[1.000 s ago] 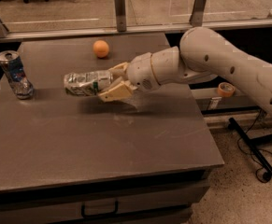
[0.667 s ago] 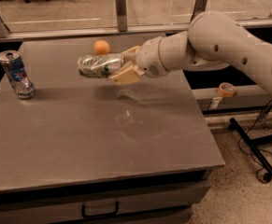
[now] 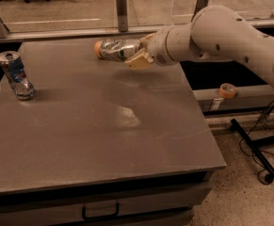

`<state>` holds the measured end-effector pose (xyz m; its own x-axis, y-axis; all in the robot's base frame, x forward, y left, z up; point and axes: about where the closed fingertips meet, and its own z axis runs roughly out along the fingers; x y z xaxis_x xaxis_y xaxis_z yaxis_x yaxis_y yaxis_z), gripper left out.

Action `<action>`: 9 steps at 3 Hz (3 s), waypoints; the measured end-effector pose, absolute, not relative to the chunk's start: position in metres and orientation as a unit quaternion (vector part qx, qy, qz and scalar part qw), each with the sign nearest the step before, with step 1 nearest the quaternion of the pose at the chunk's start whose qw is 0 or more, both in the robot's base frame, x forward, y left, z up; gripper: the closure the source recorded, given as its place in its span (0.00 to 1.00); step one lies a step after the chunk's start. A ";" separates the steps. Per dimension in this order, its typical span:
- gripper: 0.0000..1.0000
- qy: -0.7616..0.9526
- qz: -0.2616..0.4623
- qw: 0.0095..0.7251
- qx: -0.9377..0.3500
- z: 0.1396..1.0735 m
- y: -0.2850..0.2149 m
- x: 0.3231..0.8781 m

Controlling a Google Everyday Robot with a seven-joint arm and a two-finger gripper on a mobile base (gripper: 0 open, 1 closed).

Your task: Move 7up can near orange

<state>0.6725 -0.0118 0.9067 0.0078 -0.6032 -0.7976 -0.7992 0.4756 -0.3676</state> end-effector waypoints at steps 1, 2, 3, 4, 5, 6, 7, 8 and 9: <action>0.84 0.708 0.078 0.505 -0.488 0.898 -0.025 0.693; 0.59 0.716 0.070 0.497 -0.484 0.883 -0.031 0.712; 0.35 0.723 0.072 0.487 -0.485 0.870 -0.032 0.723; 0.12 0.727 0.076 0.480 -0.485 0.859 -0.030 0.730; 0.00 0.729 0.077 0.474 -0.487 0.854 -0.031 0.733; 0.00 0.730 0.078 0.474 -0.487 0.854 -0.030 0.733; 0.00 0.719 0.114 0.490 -0.479 0.867 -0.032 0.722; 0.00 0.692 0.151 0.531 -0.464 0.920 -0.045 0.682; 0.00 0.663 0.139 0.576 -0.458 0.982 -0.058 0.639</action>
Offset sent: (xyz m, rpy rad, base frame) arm 0.0618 -0.0309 -0.0416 -0.0450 0.0147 -0.1004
